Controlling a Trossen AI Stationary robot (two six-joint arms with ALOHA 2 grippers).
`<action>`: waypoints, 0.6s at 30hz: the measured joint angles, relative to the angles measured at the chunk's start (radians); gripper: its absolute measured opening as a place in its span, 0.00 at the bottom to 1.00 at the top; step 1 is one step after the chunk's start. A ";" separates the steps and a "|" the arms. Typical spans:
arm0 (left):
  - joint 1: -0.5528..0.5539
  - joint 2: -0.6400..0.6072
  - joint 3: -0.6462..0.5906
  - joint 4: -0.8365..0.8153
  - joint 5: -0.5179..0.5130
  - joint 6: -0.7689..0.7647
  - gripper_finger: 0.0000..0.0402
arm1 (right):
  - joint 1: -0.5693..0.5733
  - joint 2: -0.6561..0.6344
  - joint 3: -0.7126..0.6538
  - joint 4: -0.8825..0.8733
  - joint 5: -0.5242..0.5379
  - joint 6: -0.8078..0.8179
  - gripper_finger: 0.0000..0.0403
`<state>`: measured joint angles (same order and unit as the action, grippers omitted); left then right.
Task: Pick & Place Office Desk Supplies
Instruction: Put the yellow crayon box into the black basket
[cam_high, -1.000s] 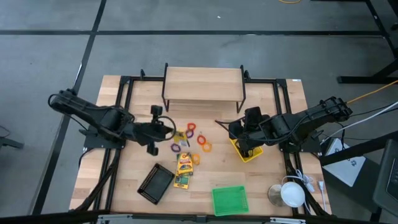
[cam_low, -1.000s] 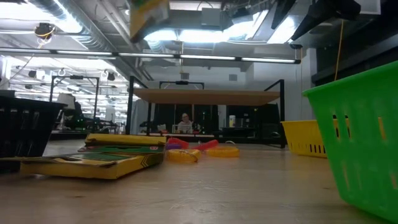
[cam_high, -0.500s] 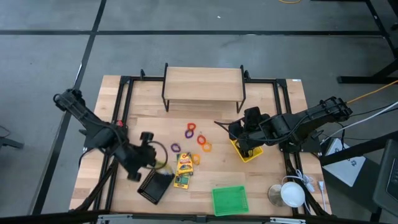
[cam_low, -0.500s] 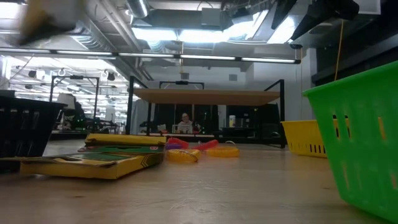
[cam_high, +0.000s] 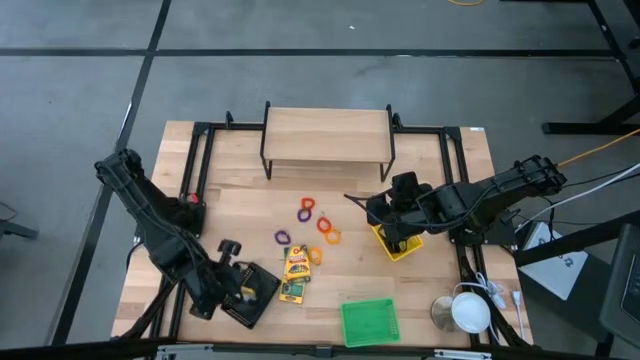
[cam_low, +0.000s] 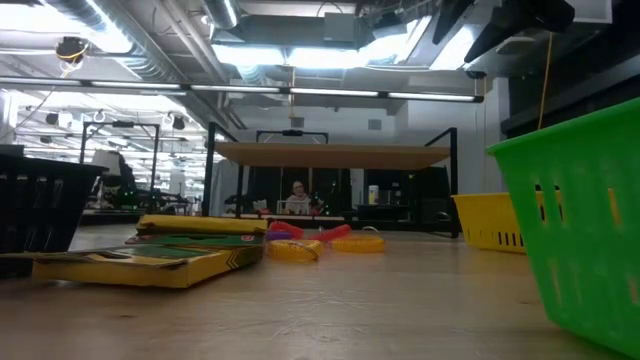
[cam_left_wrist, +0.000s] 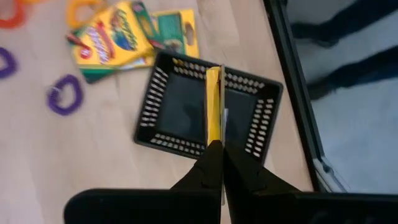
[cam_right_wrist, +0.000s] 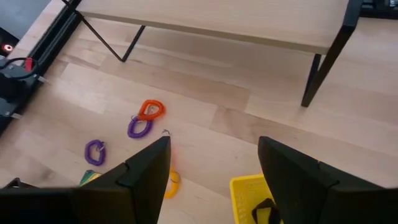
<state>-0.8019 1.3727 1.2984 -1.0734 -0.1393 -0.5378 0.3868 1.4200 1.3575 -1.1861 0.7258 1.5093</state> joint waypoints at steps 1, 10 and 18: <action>-0.008 0.014 0.000 0.000 0.005 0.006 0.00 | 0.000 0.000 0.000 0.006 0.000 0.000 0.61; -0.045 0.122 0.000 0.017 0.056 0.070 0.00 | 0.000 0.000 0.000 0.018 0.000 -0.001 0.61; -0.029 0.169 -0.016 0.095 0.108 0.131 0.00 | 0.000 0.000 0.000 0.018 0.000 -0.002 0.61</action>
<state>-0.8305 1.5417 1.2823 -0.9788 -0.0311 -0.4071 0.3867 1.4200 1.3575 -1.1679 0.7258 1.5070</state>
